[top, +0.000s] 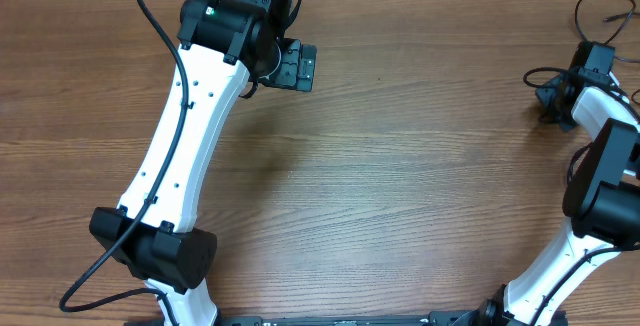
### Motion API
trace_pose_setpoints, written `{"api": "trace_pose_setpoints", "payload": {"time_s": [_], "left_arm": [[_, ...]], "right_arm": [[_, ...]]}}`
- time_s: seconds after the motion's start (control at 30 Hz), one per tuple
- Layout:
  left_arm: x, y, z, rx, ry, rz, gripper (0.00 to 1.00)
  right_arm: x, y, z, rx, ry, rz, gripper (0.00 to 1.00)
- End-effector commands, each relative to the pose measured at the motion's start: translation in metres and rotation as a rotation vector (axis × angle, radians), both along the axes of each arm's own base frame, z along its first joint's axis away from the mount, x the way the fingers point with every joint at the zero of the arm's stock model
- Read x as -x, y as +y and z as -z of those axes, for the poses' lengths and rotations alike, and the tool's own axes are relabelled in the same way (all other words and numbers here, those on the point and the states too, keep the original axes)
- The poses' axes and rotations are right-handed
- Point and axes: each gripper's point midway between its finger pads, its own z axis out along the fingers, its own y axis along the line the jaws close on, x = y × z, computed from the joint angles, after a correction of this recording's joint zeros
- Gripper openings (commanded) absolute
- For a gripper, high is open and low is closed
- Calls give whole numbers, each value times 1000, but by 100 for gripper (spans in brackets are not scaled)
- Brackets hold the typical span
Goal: Untangle cables
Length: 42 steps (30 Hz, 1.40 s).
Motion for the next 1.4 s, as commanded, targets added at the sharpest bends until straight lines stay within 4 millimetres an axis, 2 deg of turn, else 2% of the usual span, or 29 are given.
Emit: {"api": "trace_pose_setpoints", "payload": {"time_s": [0.0, 0.03, 0.07, 0.13, 0.3, 0.53, 0.63, 0.7, 0.77, 0.9, 0.97, 1.03, 1.07, 1.1, 1.13, 1.23, 1.33, 1.37], "left_arm": [[-3, -1, -6, 20, -18, -13, 100], [-3, -1, -6, 20, -18, -13, 100], [-3, -1, -6, 20, -17, -13, 100], [-3, -1, -5, 20, -16, -13, 100], [-3, -1, -6, 20, -17, -13, 100], [-6, -2, -7, 25, -29, -13, 100], [-5, -2, -7, 27, -28, -16, 100], [-5, -2, -7, 29, -29, -20, 100], [-6, -3, -7, 30, -30, -23, 100], [-6, -3, -7, 31, -33, -23, 100], [-6, -3, -7, 32, -33, -23, 100], [-6, -3, -7, 32, -33, -23, 100], [-6, -3, -7, 31, -33, -23, 100], [-6, -3, -7, 31, -33, -23, 100], [-7, -3, -7, 32, -33, -23, 100], [-7, -3, -8, 33, -37, -23, 100], [-10, -4, -9, 38, -47, -25, 100], [-11, -4, -9, 41, -52, -27, 100]], "right_arm": [[-27, 4, -34, 83, -40, -264, 53], [-29, 6, -37, 106, -27, -332, 80], [-30, 5, -40, 138, -10, -390, 85], [-29, -1, -42, 206, 31, -450, 85], [-29, -11, -46, 268, 52, -437, 85], [-57, -20, -69, 410, -33, -529, 87], [-60, -22, -69, 429, -40, -537, 80], [-60, -24, -61, 422, -36, -537, 70], [-59, -24, -46, 404, -18, -541, 68], [-51, -20, -2, 346, 54, -557, 67], [-44, -17, 18, 313, 95, -567, 55], [-41, -14, 24, 296, 111, -568, 42], [-41, -15, 24, 297, 111, -568, 27], [-42, -15, 22, 301, 108, -566, 8], [-43, -16, 16, 308, 103, -564, 4], [-49, -18, -13, 322, 81, -556, 4], [-61, -23, -66, 344, 13, -510, 4], [-66, -25, -91, 344, -30, -470, 4]]}}
